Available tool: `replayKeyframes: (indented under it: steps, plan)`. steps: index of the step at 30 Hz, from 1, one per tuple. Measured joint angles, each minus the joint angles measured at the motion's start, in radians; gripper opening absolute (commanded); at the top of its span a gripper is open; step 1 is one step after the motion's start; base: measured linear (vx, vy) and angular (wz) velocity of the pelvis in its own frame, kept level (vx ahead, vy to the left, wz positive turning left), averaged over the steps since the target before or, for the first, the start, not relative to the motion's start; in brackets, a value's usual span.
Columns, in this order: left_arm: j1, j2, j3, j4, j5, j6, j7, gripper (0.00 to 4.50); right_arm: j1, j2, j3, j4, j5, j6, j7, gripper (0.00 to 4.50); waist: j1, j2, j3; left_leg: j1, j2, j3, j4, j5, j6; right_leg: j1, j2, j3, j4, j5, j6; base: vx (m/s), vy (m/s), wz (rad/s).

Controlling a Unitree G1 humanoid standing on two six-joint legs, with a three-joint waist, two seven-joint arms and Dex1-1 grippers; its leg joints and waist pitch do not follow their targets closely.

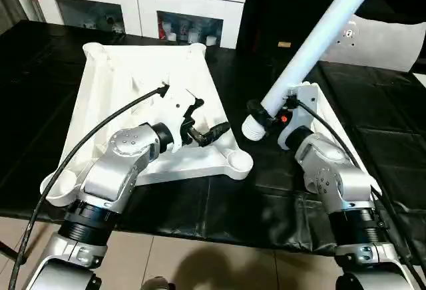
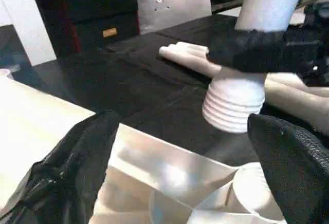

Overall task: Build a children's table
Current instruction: Pick table leg

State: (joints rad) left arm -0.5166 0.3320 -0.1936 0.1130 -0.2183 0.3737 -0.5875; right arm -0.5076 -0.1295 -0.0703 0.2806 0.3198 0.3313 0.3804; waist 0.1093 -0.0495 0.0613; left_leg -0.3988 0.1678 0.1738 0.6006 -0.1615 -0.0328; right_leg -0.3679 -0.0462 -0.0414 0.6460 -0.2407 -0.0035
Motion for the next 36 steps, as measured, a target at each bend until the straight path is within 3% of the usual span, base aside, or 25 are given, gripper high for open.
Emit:
replayKeyframes:
  steps: [2, 5, 9, 18, 25, 26, 30, 32, 36]
  plan:
    - [0.0, 0.005, 0.0, 0.006, 0.011, -0.004, -0.007, 4.5, -0.005, -0.003, 0.0, 0.0, -0.008, -0.042, 0.001, 1.88, 0.0, 0.001, 0.0, 0.0, 0.0, 0.0, 0.0, 0.0, 0.0, 0.0, 0.0, 0.0, 0.0, 0.0, 0.0, 0.0, 0.0, 0.0]
    - [-0.001, 0.011, -0.002, 0.023, 0.028, -0.012, -0.011, 4.5, -0.007, -0.021, 0.002, -0.017, 0.01, 0.035, 0.031, 1.88, 0.0, 0.001, 0.0, 0.0, 0.0, 0.0, 0.0, 0.0, 0.0, 0.0, 0.0, 0.0, 0.0, 0.0, 0.0, 0.0, 0.0, 0.0]
    - [-0.003, 0.018, -0.012, 0.044, 0.039, -0.034, -0.029, 4.5, 0.004, -0.083, 0.063, -0.024, -0.035, 0.047, 0.096, 1.88, 0.002, 0.003, 0.0, 0.0, 0.0, 0.0, 0.0, 0.0, 0.0, 0.0, 0.0, 0.0, 0.0, 0.0, 0.0, 0.0, 0.0, 0.0]
    - [-0.037, 0.046, -0.064, 0.105, 0.05, -0.076, -0.174, 4.5, 0.022, -0.114, 0.055, -0.033, -0.033, 0.038, 0.125, 1.88, 0.003, 0.016, 0.0, 0.0, 0.0, 0.0, 0.0, 0.0, 0.0, 0.0, 0.0, 0.0, 0.0, 0.0, 0.0, 0.0, 0.0, 0.0]
    - [-0.057, 0.066, -0.128, 0.209, 0.105, -0.097, -0.256, 4.5, 0.046, -0.115, 0.058, -0.046, -0.031, 0.06, 0.133, 1.88, -0.001, 0.025, 0.003, 0.0, 0.0, 0.0, 0.0, 0.0, 0.0, 0.0, 0.0, 0.0, 0.0, 0.0, 0.0, 0.0, 0.0, 0.0]
    - [-0.057, 0.068, -0.132, 0.216, 0.105, -0.092, -0.275, 4.21, 0.048, -0.115, 0.058, -0.055, -0.025, 0.066, 0.139, 1.88, -0.001, 0.025, 0.003, 0.0, 0.0, 0.0, -0.001, 0.0, 0.0, 0.0, 0.0, 0.0, 0.0, 0.0, 0.0, 0.0, 0.0, 0.0]
    - [-0.057, 0.074, -0.137, 0.219, 0.098, -0.067, -0.318, 4.09, 0.071, -0.115, 0.058, -0.084, -0.007, 0.072, 0.159, 1.88, 0.001, 0.025, 0.003, 0.0, 0.0, 0.0, -0.001, 0.0, 0.0, 0.0, 0.0, 0.0, 0.0, 0.0, -0.001, 0.0, 0.0, 0.0]
    - [-0.055, 0.081, -0.139, 0.219, 0.096, -0.063, -0.334, 3.7, 0.087, -0.116, 0.059, -0.085, -0.007, 0.072, 0.166, 1.88, 0.003, 0.025, 0.003, 0.0, 0.0, 0.0, -0.001, 0.0, 0.0, 0.0, 0.0, 0.0, 0.0, 0.0, -0.001, 0.0, 0.0, 0.0]
    - [-0.037, 0.085, -0.14, 0.219, 0.097, -0.065, -0.357, 3.55, 0.107, -0.118, 0.06, -0.103, -0.003, 0.073, 0.174, 1.88, 0.002, 0.026, 0.003, 0.0, 0.0, 0.0, -0.001, 0.0, 0.0, 0.0, -0.001, 0.0, 0.0, 0.0, -0.001, 0.0, 0.0, 0.0]
